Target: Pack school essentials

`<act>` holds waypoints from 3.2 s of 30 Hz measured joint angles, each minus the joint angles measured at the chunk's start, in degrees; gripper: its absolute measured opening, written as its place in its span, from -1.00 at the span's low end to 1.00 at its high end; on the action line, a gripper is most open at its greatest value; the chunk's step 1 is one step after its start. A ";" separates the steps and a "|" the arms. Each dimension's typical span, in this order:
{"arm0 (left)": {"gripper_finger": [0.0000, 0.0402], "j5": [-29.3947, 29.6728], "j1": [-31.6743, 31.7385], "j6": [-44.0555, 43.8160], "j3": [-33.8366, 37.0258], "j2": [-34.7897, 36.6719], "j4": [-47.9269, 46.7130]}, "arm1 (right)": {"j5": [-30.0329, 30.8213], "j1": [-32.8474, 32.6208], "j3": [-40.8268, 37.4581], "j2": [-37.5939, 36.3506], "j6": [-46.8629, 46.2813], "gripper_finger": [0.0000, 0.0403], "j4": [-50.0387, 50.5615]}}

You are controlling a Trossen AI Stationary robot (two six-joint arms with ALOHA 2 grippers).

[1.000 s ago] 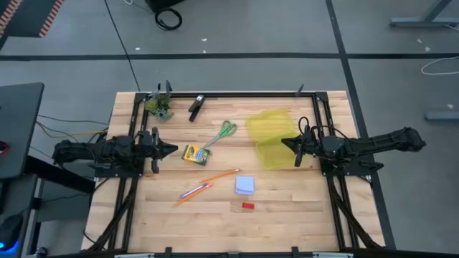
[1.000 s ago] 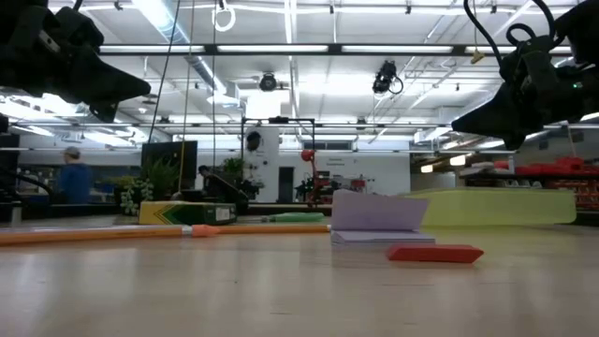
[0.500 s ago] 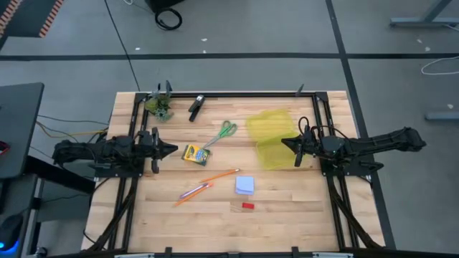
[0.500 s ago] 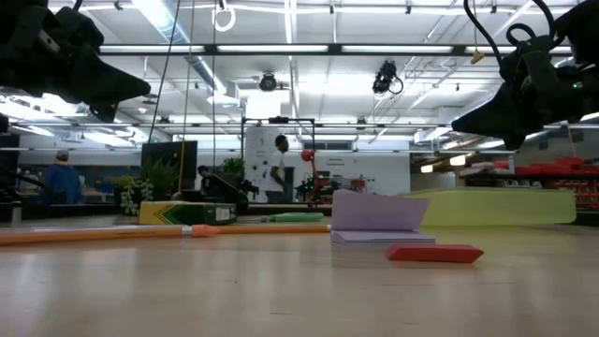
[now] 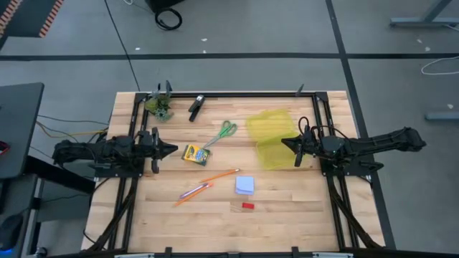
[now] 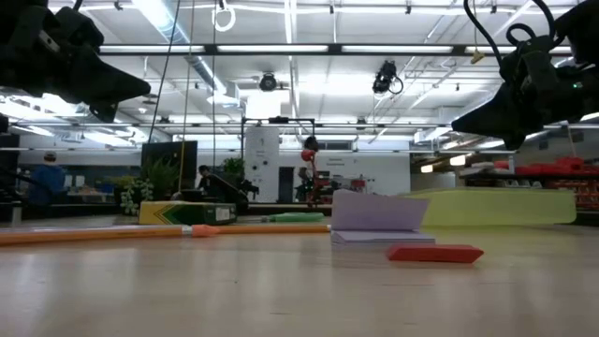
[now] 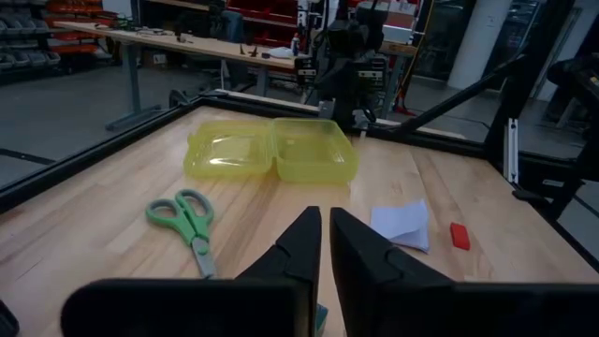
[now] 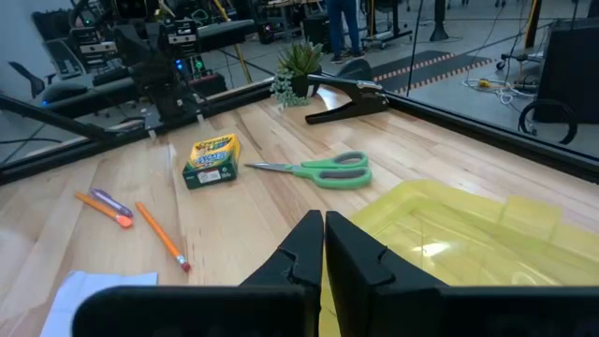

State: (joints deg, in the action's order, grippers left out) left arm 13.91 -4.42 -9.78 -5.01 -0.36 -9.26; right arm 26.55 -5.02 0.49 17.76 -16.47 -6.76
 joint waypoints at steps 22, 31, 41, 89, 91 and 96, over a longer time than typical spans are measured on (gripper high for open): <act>-0.83 0.00 0.00 0.00 0.00 0.01 0.00 | -3.22 0.03 0.00 0.06 -9.42 -0.89 -0.67; -0.87 0.00 0.02 -0.01 0.02 0.01 -0.02 | -13.02 0.02 0.00 1.44 -10.09 -0.89 -5.52; -0.83 0.00 0.02 0.00 0.00 0.01 -0.01 | -18.18 0.00 0.00 4.19 -4.63 -0.89 -7.22; -0.86 0.00 0.02 0.00 0.02 0.02 0.00 | -16.04 -6.79 40.69 67.46 -3.91 -0.61 -1.40; -0.87 0.00 0.00 0.00 0.00 0.00 -0.02 | -16.09 -6.80 42.49 68.64 -3.88 -0.54 0.03; -0.86 0.00 0.02 0.00 0.02 0.00 0.00 | -15.82 -6.73 47.04 72.04 -2.83 -0.39 3.60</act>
State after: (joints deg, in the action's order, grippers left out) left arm 13.91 -4.40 -9.78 -4.99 -0.35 -9.26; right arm 10.72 -11.75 47.53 89.80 -19.30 -3.17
